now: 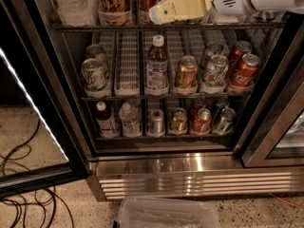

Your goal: Pick green can from top shelf of fridge

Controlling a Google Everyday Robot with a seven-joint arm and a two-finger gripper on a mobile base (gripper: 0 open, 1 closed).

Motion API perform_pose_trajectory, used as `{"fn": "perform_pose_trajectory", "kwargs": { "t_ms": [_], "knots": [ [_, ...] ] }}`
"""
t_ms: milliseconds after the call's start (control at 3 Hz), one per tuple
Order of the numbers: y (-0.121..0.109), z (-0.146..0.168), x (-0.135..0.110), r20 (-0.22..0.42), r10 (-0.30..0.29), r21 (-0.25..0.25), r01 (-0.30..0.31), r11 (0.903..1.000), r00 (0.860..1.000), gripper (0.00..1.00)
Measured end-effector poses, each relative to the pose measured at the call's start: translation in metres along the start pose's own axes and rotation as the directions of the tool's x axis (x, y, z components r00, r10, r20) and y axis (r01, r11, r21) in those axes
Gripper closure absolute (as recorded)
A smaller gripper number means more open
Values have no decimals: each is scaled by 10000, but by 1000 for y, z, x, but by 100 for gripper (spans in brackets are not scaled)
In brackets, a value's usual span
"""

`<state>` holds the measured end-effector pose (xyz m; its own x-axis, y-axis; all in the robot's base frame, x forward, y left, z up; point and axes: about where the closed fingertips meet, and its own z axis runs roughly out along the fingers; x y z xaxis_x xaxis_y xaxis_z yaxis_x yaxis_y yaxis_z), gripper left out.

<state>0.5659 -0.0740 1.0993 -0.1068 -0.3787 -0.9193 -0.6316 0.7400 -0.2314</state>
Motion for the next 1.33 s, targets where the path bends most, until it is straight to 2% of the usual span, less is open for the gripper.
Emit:
{"fn": "perform_pose_trajectory", "kwargs": {
  "t_ms": [333,667,1000,1333],
  "knots": [
    [0,0,0,1,0,0,0,10000,10000,0],
    [9,1,11,76,170,122,-171,9998,9998,0],
    [9,-2,28,206,641,916,-657,9936,9977,0],
    [2,-9,46,329,1047,1925,-1091,9752,9940,0]
  ]
}}
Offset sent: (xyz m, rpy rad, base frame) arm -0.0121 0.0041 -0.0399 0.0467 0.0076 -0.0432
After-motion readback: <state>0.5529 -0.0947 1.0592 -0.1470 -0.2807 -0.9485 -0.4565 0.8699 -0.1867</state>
